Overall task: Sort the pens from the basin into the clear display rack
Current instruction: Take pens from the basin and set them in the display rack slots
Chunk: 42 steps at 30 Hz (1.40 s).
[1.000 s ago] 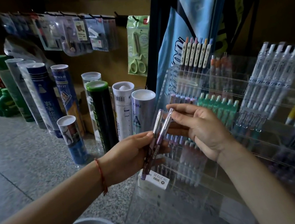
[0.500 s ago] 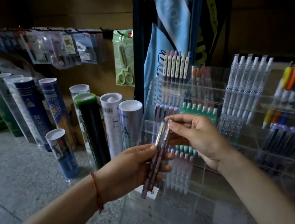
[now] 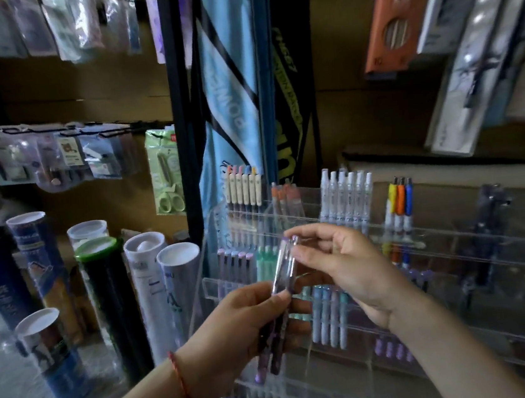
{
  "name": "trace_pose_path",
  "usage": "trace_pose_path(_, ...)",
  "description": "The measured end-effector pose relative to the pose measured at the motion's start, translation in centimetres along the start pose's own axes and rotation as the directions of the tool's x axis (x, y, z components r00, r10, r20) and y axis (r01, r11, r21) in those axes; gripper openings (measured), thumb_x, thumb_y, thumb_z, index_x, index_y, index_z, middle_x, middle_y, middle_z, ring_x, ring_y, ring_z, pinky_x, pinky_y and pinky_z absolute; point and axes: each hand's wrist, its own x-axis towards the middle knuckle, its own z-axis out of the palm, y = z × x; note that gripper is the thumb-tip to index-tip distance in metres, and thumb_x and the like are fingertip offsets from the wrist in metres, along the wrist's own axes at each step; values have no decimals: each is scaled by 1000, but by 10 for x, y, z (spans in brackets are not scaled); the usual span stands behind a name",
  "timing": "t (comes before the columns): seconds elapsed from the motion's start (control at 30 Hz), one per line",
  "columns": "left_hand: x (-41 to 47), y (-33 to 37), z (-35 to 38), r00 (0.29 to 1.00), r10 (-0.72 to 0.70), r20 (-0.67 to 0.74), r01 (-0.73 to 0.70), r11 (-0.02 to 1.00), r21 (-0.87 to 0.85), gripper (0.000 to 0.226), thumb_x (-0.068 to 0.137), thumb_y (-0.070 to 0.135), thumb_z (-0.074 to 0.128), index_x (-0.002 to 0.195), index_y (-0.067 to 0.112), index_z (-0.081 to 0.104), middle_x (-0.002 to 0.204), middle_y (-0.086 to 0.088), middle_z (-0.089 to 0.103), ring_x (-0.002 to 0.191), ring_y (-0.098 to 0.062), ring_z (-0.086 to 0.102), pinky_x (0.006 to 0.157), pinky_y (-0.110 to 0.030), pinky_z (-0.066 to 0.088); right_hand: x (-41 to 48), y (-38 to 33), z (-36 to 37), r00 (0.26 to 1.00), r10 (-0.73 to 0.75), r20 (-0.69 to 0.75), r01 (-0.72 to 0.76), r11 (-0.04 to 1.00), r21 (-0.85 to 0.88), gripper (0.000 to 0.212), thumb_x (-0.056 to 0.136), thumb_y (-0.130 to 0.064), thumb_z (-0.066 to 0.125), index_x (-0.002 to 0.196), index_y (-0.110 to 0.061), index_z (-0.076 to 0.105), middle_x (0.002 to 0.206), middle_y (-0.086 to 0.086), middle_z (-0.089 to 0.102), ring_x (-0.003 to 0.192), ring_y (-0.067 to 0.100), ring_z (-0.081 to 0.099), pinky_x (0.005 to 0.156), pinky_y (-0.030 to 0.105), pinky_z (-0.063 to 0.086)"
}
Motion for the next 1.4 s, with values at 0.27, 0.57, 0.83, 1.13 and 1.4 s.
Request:
trace_pose_path(0.27, 12, -5, 53, 986, 20, 165, -27, 999, 41, 30, 69, 17, 56, 93, 2, 66, 82, -14, 72, 66, -21, 69, 57, -31, 58, -45, -26, -57, 996, -35, -86, 25, 993, -117, 24, 86, 3, 59, 95, -19, 62, 84, 3, 65, 72, 8, 63, 72, 22, 55)
trace_pose_path(0.57, 34, -9, 93, 991, 57, 122, -68, 994, 84, 20, 94, 14, 43, 98, 9, 62, 72, -1, 72, 57, -14, 62, 55, -26, 49, -82, -58, -150, 841, -233, -488, 161, 970, -185, 24, 87, 0, 56, 103, -17, 61, 93, 3, 72, 88, 16, 68, 77, 31, 58)
trace_pose_path(0.83, 44, -8, 116, 982, 42, 184, -45, 999, 8, 29, 94, 26, 40, 101, 7, 61, 52, 0, 53, 39, -8, 32, 37, -18, 22, -64, -71, -200, 543, -720, -431, 220, 618, -755, 29, 88, -4, 58, 107, -26, 55, 105, 3, 64, 103, 12, 63, 94, 37, 51)
trace_pose_path(1.13, 51, -1, 136, 968, 69, 242, -66, 998, -23, 28, 95, 27, 40, 101, 10, 62, 54, 1, 57, 39, -5, 39, 36, -16, 31, -47, -34, -207, 785, -472, -402, 111, 745, -658, 24, 91, -11, 57, 100, -33, 60, 96, -2, 69, 96, 4, 64, 83, 18, 51)
trace_pose_path(1.4, 60, -3, 144, 960, 56, 276, -41, 997, -58, 31, 96, 25, 35, 97, 9, 62, 51, 0, 58, 40, -7, 39, 37, -16, 29, -49, -14, -211, 863, -304, -404, -5, 794, -608, 22, 87, -8, 62, 90, -30, 61, 91, -4, 68, 86, 10, 66, 72, 18, 50)
